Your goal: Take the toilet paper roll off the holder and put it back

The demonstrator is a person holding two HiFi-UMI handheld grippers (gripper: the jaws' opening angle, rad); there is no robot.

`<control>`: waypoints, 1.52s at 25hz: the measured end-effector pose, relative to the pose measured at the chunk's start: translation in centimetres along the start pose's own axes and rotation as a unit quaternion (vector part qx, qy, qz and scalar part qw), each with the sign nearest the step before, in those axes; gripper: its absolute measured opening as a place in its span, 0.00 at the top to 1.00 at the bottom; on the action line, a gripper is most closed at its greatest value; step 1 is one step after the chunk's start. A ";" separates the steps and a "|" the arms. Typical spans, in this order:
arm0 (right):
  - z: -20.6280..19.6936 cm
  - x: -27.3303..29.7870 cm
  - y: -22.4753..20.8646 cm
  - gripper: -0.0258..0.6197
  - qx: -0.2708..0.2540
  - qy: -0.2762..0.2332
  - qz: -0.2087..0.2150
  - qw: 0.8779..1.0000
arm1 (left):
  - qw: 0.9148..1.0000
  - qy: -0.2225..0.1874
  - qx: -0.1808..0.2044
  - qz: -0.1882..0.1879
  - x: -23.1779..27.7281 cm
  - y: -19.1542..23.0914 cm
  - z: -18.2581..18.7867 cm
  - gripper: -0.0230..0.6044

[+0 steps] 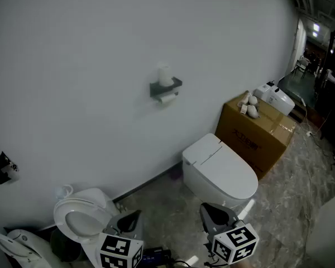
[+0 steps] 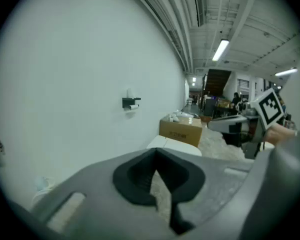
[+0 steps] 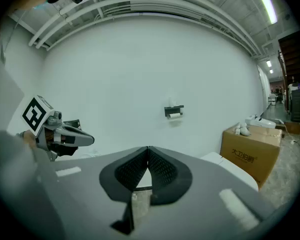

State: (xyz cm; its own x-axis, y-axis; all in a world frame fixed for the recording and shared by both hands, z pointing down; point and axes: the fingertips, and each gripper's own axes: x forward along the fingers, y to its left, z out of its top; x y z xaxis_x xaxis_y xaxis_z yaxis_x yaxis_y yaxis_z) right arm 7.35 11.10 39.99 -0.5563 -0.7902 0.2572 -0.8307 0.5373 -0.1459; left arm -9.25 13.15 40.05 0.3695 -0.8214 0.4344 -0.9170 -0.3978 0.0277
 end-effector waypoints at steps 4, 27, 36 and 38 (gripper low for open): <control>0.2 0.0 0.0 0.95 -0.001 -0.001 0.000 1.000 | 1.000 0.000 -0.001 0.000 -0.1 -0.1 0.1 0.97; 0.9 -0.6 -0.1 0.89 0.020 -0.034 0.021 0.999 | 0.999 -0.042 -0.016 0.000 0.1 -1.3 1.3 0.77; 0.9 -1.7 -1.2 0.74 0.024 -0.039 0.045 0.998 | 0.999 -0.050 -0.017 0.007 0.1 -3.5 1.6 0.74; 0.9 -1.9 -1.7 0.74 0.025 -0.042 0.048 0.998 | 0.999 -0.050 -0.016 0.012 0.1 -4.0 1.6 0.74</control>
State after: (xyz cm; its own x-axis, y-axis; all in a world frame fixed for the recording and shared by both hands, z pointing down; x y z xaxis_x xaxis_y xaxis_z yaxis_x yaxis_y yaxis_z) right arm 9.80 11.45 38.89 -0.6324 -0.7581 0.1594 -0.7718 0.5990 -0.2134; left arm -5.34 13.96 38.50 0.3599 -0.8676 0.3430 -0.9291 -0.3667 0.0475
